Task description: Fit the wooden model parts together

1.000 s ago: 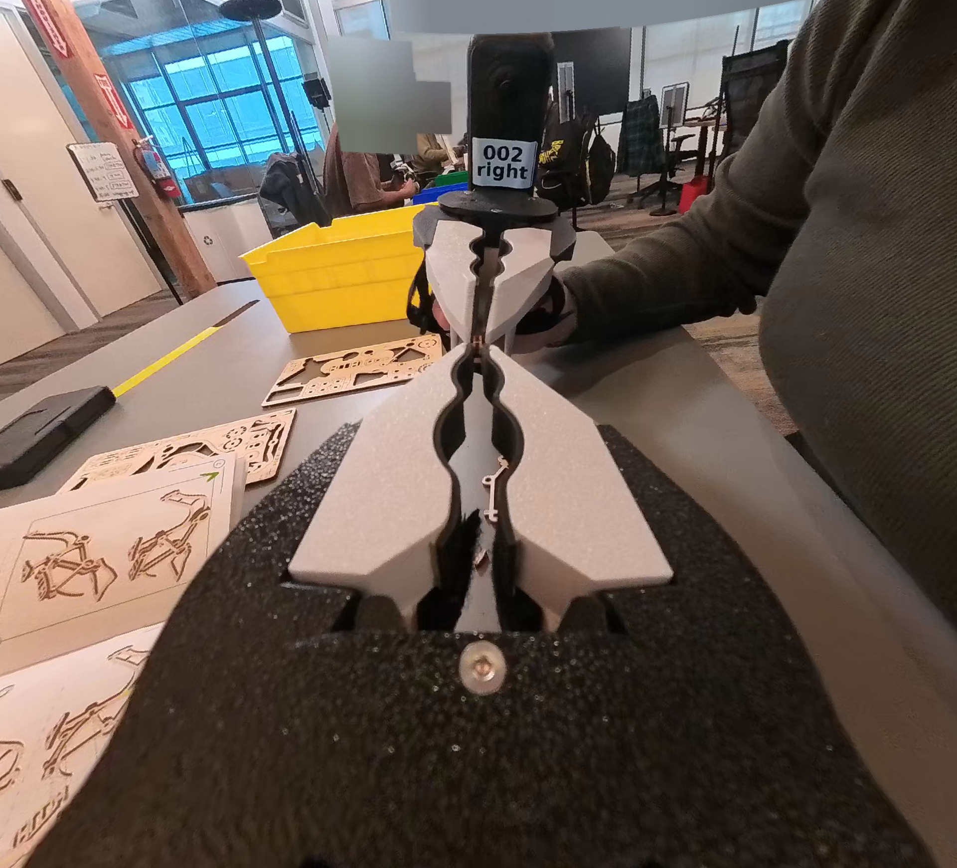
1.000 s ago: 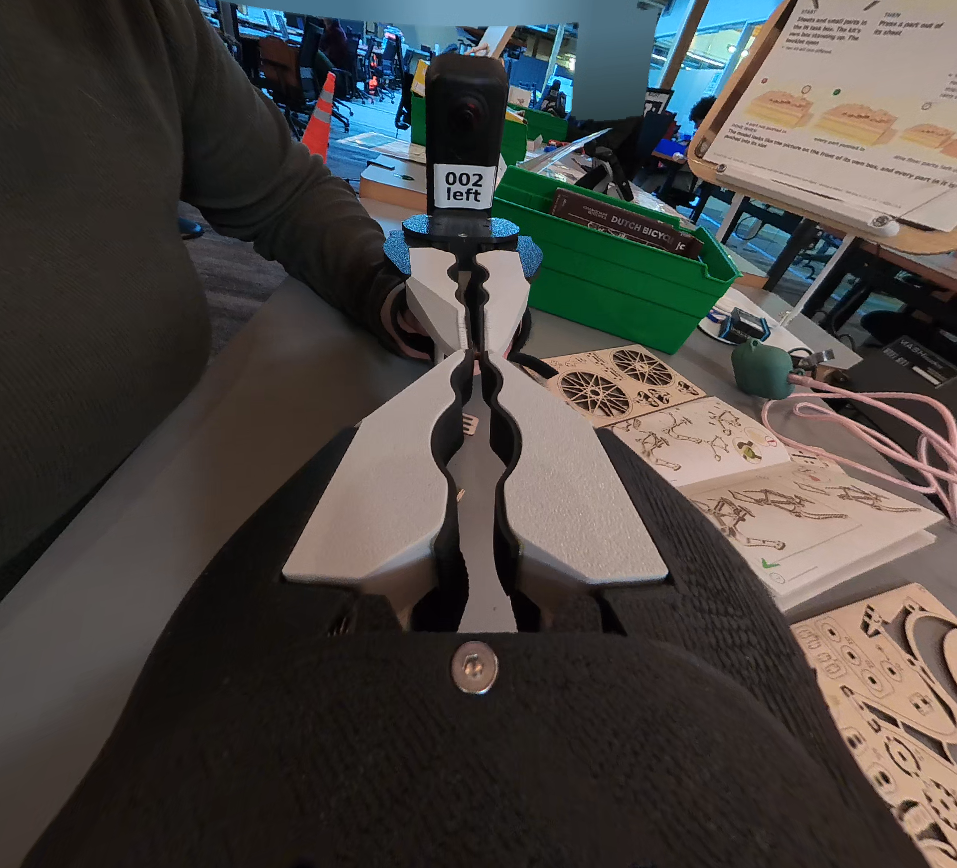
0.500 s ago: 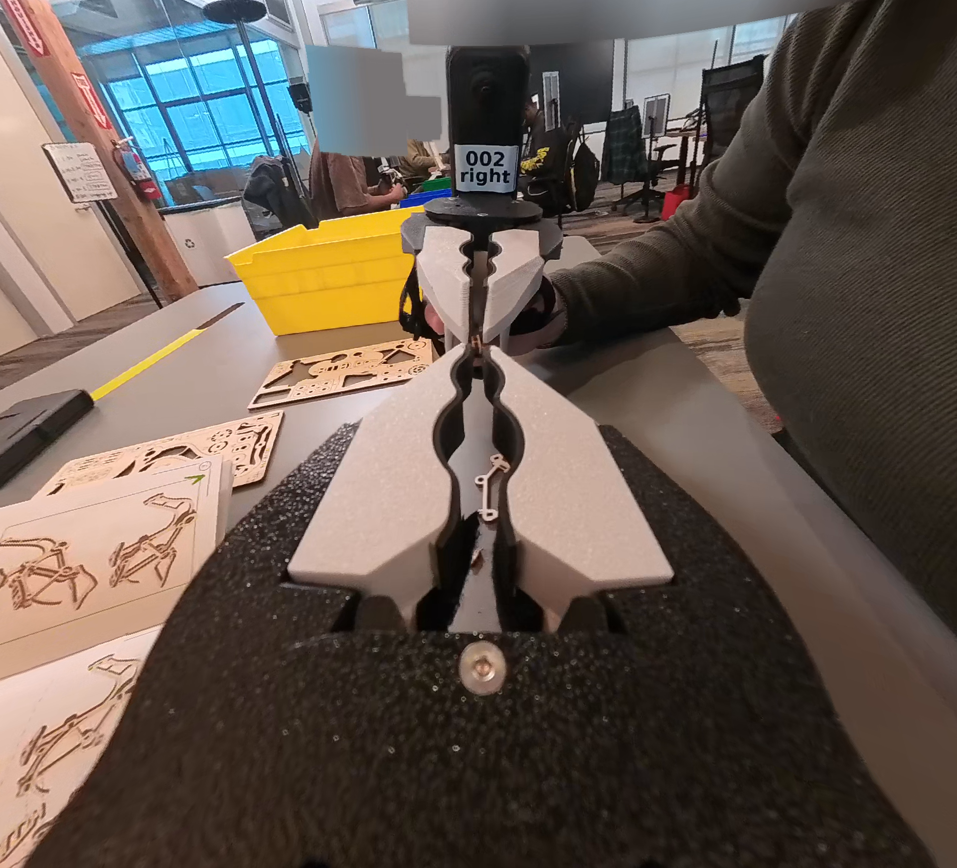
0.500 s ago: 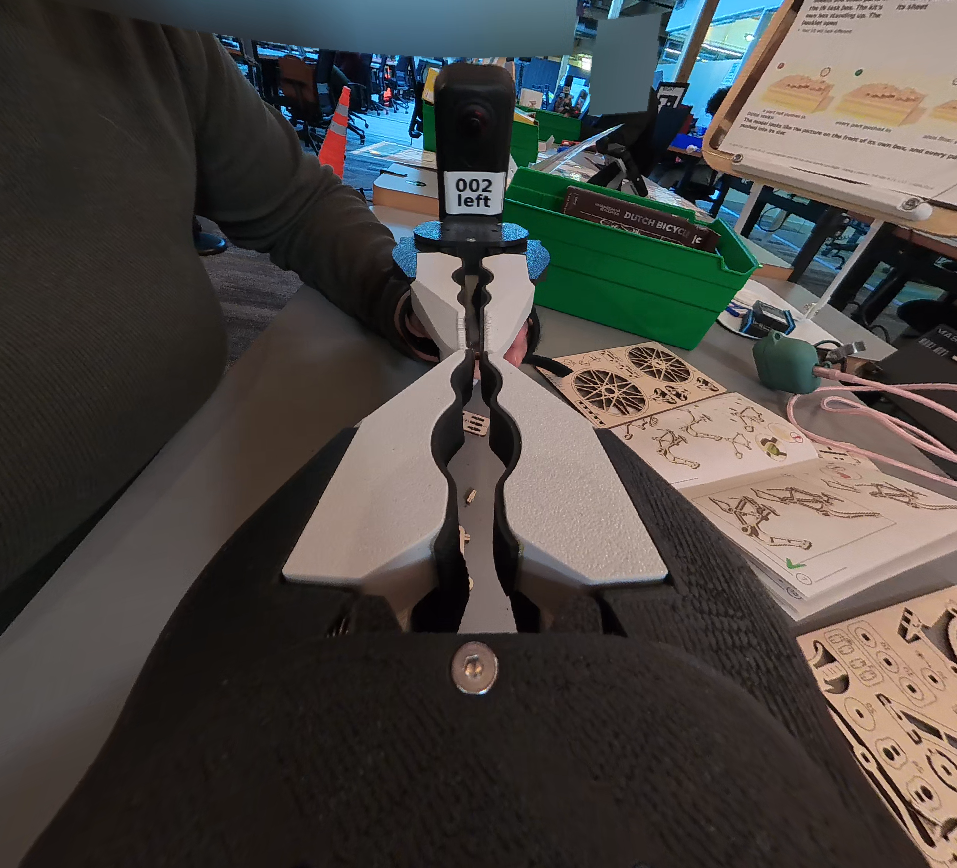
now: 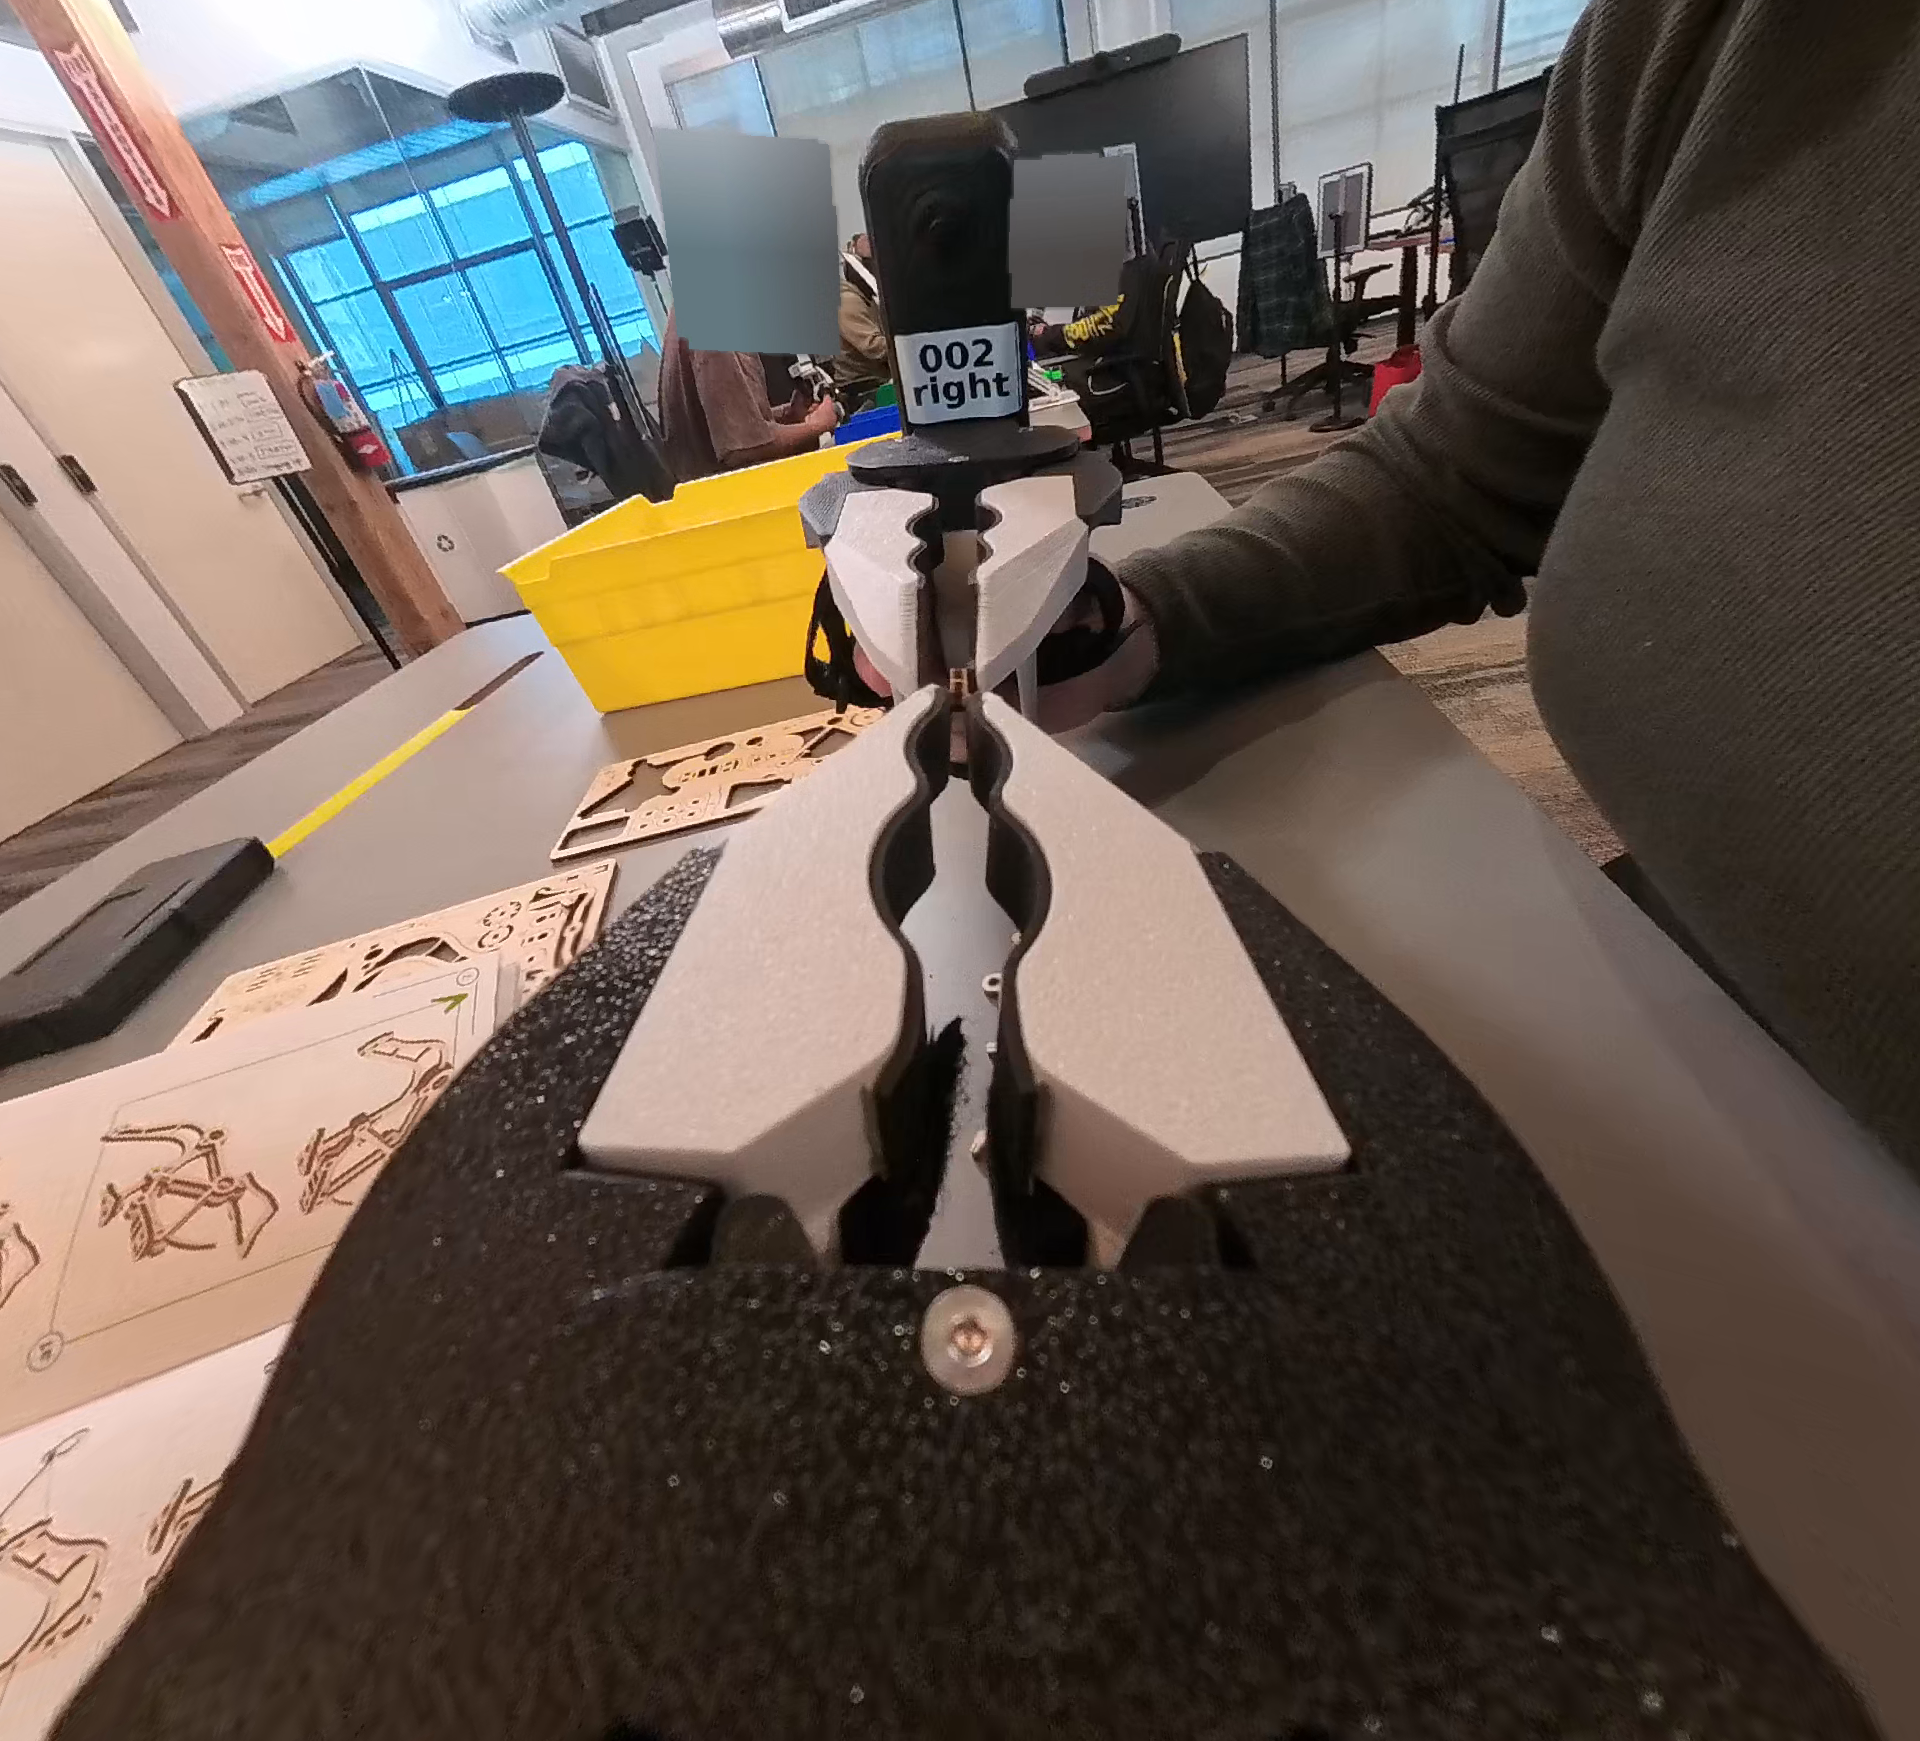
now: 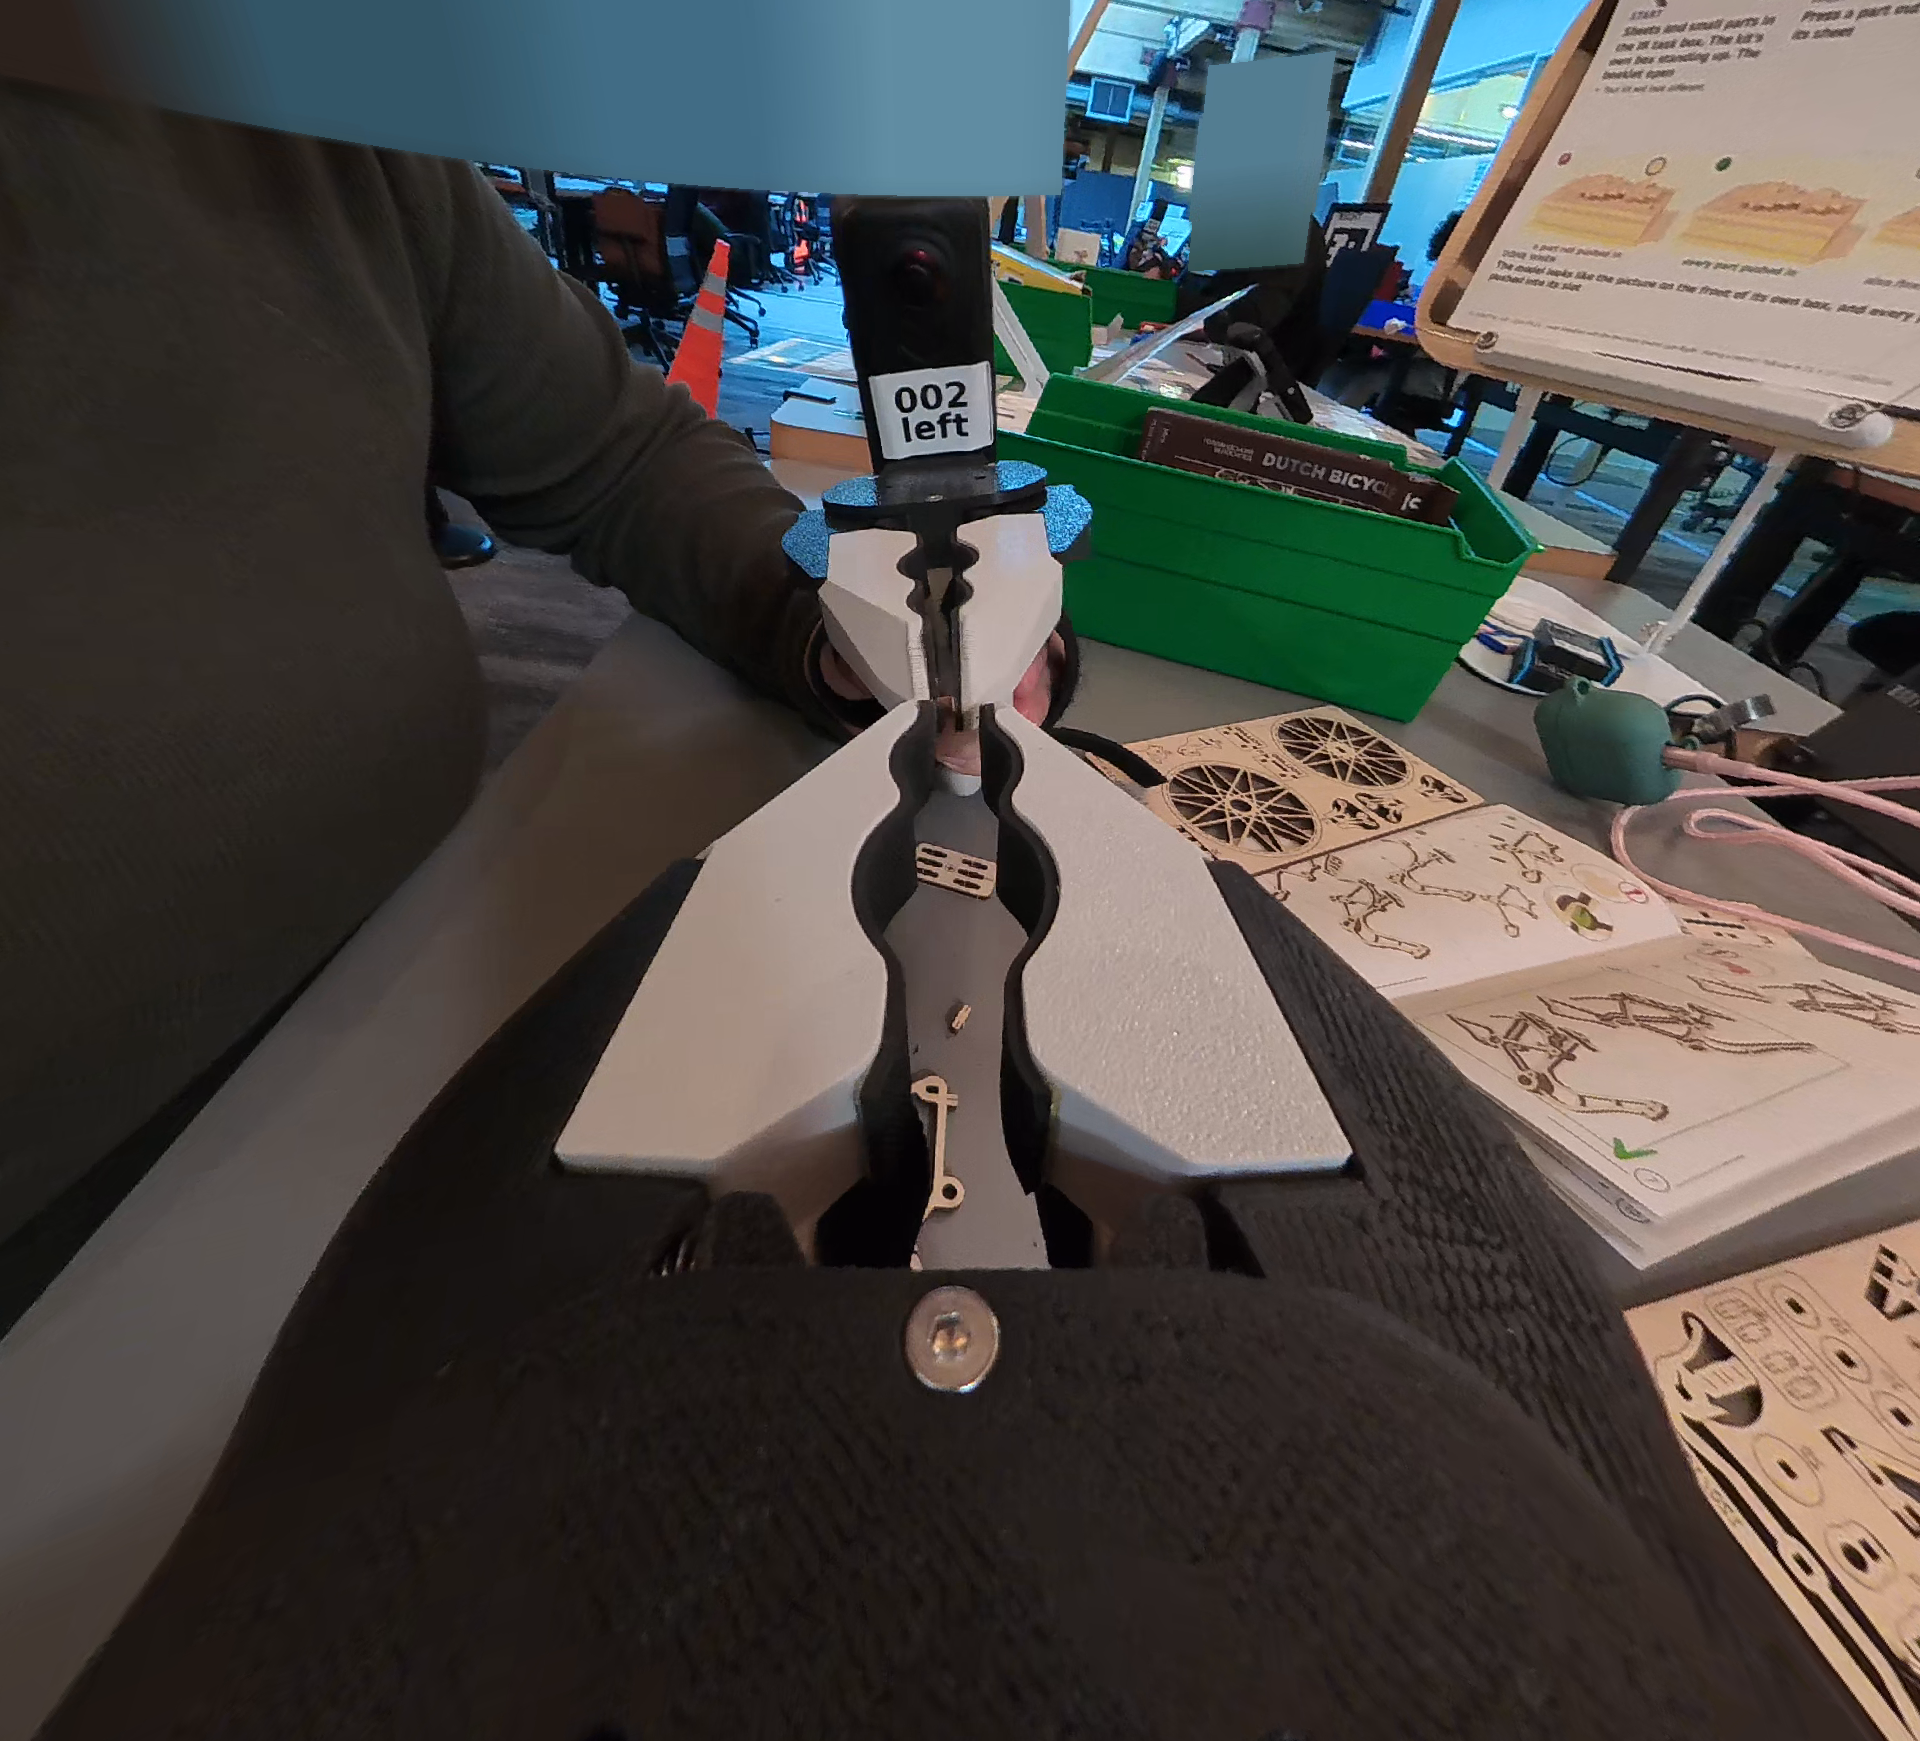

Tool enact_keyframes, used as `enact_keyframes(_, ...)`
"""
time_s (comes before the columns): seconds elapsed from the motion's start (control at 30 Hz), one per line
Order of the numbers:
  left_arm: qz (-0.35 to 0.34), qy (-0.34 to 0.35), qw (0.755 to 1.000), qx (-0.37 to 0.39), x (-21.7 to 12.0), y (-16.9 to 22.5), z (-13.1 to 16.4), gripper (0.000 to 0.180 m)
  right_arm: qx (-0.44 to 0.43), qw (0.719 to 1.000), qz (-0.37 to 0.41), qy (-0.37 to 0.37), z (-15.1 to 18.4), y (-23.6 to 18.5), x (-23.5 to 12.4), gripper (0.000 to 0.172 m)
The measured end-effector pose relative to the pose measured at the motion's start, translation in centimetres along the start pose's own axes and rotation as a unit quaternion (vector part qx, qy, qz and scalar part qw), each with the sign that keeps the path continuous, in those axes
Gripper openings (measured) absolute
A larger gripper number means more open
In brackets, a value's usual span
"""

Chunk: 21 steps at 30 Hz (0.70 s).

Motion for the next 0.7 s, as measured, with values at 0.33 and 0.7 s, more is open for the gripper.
enact_keyframes(0.33,0.000,-0.014,1.000,-0.011,0.10,-0.17,0.20,0.000,-0.027,1.000,0.005,-0.014,-0.13,-0.27,0.14,0.001)
enact_keyframes(0.7,0.001,-0.017,1.000,-0.006,0.06,-0.16,0.22,0.000,-0.044,0.999,0.005,-0.024,-0.21,-0.42,0.16,0.003)
Point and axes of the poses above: each gripper's, where its closed fingertips meet, x out along the fingers, z out of its underside, y = z × x across the jaws, the point moved 9 cm from there along -x, back along the fingers, and after that the axes turned 13 degrees about -x, right-handed, at the moved point
